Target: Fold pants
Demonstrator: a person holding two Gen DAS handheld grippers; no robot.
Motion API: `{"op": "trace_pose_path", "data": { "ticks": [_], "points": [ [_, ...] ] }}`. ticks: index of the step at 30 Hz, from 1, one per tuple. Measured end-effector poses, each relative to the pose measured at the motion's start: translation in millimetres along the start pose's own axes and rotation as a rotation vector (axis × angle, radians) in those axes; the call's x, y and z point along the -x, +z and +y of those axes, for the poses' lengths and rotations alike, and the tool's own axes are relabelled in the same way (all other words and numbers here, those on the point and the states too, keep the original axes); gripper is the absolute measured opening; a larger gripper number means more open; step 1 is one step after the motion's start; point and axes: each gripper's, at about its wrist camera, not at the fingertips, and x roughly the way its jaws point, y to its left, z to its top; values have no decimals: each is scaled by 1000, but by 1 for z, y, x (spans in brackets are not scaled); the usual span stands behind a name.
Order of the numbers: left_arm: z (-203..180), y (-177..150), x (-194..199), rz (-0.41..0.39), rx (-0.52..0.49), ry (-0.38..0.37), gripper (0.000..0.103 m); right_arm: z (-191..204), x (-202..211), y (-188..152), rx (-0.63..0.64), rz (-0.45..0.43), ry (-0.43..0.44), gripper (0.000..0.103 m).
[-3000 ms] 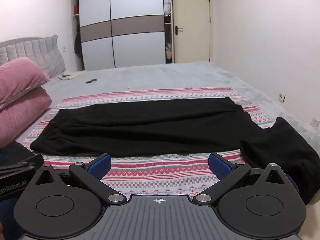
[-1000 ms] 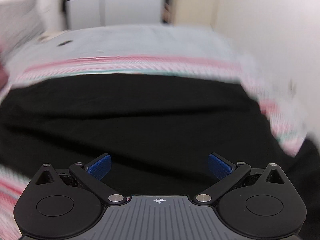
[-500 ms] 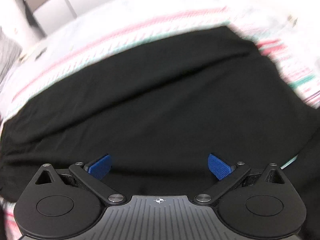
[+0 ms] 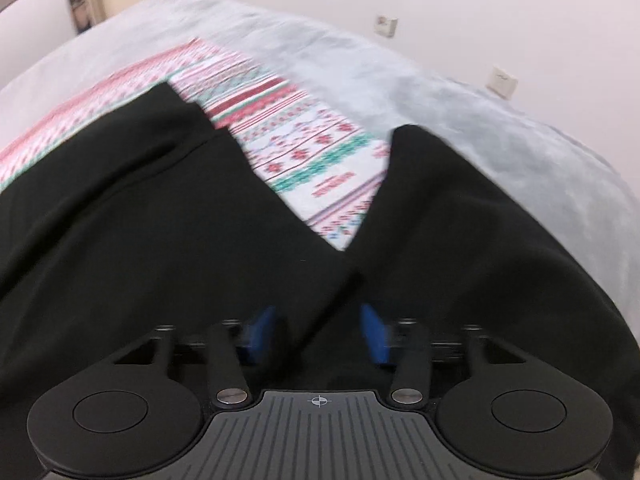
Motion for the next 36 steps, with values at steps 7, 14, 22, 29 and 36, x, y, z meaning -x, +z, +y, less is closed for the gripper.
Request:
{"op": "trace_pose_path", "data": {
  "ticks": [7,14,22,29,36],
  "points": [
    [20,-1,20,-12,5,-6,32,-16,39,10,-195,-247,165,1],
    [23,-14,6,99,-78,69,34,-18,44,3,-242,-225,67,1],
    [29,4,17,29,-44,125,69,-2,54,-4,-193,-286,-83,43],
    [-12,11,31,-168,-96,149,70,66,68,-18,75,-331,54,59],
    [-59,3,-41,35,-262,27,76,178,79,-59,370,-331,303,76]
  ]
}}
